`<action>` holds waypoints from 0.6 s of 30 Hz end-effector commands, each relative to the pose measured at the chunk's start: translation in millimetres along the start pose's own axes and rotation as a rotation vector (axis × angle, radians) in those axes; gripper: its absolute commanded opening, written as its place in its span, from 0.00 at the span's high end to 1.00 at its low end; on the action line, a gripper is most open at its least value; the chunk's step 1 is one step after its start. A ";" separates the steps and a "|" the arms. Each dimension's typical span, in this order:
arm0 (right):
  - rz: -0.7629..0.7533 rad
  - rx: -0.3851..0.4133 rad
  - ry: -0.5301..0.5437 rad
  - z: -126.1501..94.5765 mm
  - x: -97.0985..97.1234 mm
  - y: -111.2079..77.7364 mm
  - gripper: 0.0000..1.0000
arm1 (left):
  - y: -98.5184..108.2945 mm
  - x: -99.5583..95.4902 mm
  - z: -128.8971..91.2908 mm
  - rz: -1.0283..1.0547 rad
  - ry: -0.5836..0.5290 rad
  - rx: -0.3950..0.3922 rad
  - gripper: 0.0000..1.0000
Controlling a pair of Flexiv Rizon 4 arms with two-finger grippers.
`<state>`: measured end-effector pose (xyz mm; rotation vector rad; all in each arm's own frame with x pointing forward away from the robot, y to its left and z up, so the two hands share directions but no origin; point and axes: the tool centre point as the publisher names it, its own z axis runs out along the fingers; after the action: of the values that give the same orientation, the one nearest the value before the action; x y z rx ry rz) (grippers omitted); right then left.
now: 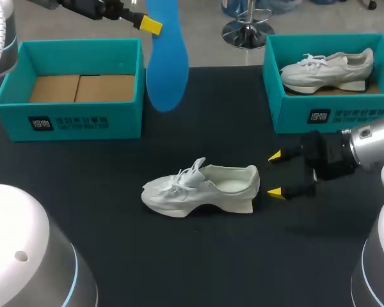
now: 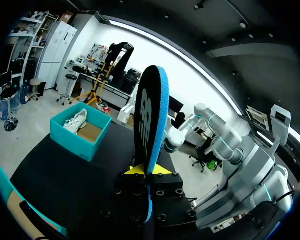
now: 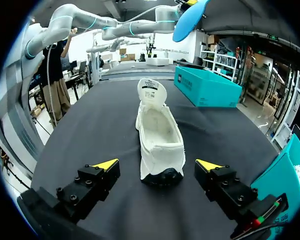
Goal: Take the shoe out of the shoebox, open the shoe tongue, remove and reinsert the insole, then place the shoe into the shoebox
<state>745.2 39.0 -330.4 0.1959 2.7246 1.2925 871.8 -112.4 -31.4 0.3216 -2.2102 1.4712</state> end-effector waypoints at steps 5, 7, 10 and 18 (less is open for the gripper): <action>0.010 0.653 0.028 -0.7 -5.0 22.8 0.00 | 0.3 -0.7 0.5 0.001 0.001 0.000 1.00; 0.008 0.681 0.036 -1.3 -4.8 25.0 0.00 | 0.3 -0.7 0.5 0.001 0.001 0.000 1.00; 0.006 0.698 0.043 -1.5 -5.0 26.3 0.00 | 0.3 -0.7 0.5 0.001 0.001 0.000 1.00; 0.008 0.703 0.059 -4.8 -2.5 26.2 0.00 | 0.3 -0.7 0.5 0.001 0.001 0.000 1.00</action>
<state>747.8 49.6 -309.6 0.2170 2.9894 0.7963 872.0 -112.5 -31.3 0.3212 -2.2111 1.4698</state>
